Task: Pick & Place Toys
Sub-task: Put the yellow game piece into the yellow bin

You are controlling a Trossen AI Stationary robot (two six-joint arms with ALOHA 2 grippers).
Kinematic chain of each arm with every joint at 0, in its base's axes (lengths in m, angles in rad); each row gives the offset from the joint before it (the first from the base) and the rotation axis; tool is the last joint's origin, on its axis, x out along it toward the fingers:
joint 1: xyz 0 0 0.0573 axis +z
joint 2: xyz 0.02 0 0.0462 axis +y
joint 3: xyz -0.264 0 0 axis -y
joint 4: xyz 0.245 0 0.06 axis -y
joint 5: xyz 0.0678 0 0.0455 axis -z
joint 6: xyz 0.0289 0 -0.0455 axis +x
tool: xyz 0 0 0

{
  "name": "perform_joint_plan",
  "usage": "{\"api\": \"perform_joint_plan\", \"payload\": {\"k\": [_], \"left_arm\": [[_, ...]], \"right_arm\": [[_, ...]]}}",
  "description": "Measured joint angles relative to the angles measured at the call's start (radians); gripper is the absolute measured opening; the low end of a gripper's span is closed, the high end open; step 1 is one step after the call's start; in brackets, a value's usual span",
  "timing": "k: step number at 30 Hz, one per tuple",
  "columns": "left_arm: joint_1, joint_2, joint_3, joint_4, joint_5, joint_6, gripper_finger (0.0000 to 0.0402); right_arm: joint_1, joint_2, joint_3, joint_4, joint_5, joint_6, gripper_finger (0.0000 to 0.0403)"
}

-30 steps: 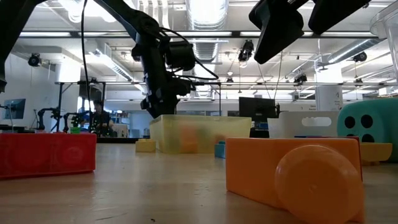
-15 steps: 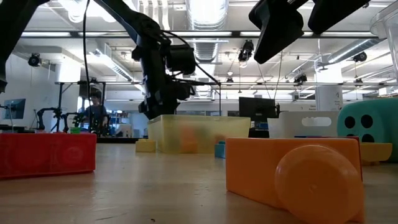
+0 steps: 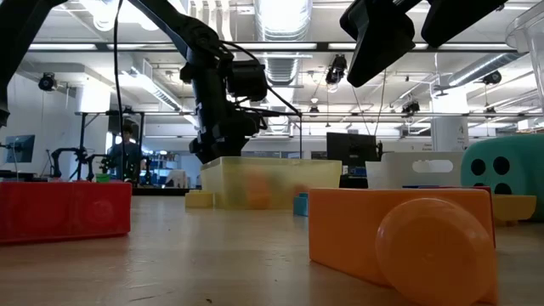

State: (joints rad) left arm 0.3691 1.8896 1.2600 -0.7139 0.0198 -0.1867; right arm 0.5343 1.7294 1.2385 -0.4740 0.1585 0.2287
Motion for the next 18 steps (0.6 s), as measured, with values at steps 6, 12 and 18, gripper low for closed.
{"api": "perform_joint_plan", "payload": {"k": [6, 12, 18], "left_arm": [[0.0, -0.001, 0.002, -0.024, 0.0, 0.001, 0.0311], [0.0, -0.006, 0.028, -0.05, 0.0, 0.002, 0.0312], [0.0, -0.015, 0.06, -0.055, -0.001, 0.005, 0.0312]], "right_arm": [[0.0, 0.0, 0.0, 0.0, 0.0, 0.0, 0.0343], [0.0, 0.0, 0.0, 0.0, 0.0, 0.0, 0.0343], [0.0, 0.0, 0.0, 0.0, -0.001, 0.0, 0.0343]]}}
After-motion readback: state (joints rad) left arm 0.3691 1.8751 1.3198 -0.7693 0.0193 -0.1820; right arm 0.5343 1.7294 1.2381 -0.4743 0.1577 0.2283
